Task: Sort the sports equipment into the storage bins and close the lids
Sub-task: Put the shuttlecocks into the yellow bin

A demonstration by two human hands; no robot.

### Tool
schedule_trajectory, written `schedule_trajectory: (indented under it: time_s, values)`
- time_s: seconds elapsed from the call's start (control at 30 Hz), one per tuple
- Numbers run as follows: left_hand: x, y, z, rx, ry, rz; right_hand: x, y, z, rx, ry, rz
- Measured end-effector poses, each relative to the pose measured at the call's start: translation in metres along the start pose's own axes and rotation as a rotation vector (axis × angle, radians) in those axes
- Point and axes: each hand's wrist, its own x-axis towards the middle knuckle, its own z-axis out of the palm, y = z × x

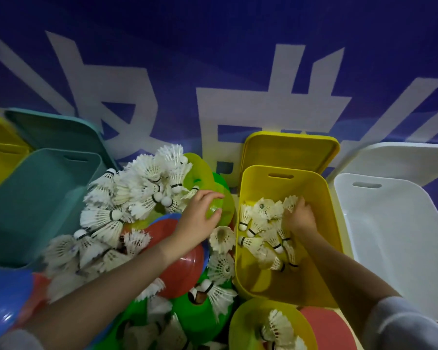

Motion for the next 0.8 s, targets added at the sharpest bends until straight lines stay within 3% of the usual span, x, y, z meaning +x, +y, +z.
schedule_trajectory:
  time_s: [0.17, 0.37, 0.57, 0.7, 0.8]
  values:
    - [-0.023, -0.005, -0.018, -0.022, -0.032, -0.020, -0.025, -0.009, -0.020, -0.001, 0.104, -0.115]
    - [-0.054, 0.001, -0.048, -0.066, -0.039, -0.052, -0.103, -0.057, -0.049, 0.300, 0.161, -0.450]
    - [-0.113, -0.005, -0.083, -0.082, -0.016, -0.139, -0.211, -0.105, -0.027, 0.535, -0.215, -0.711]
    - [-0.178, -0.026, -0.096, -0.105, 0.005, -0.209, -0.262, -0.100, 0.026, 0.518, -0.486, -0.747]
    - [-0.228, -0.044, -0.094, 0.025, -0.043, -0.295, -0.282, -0.079, 0.073, 0.409, -0.620, -0.786]
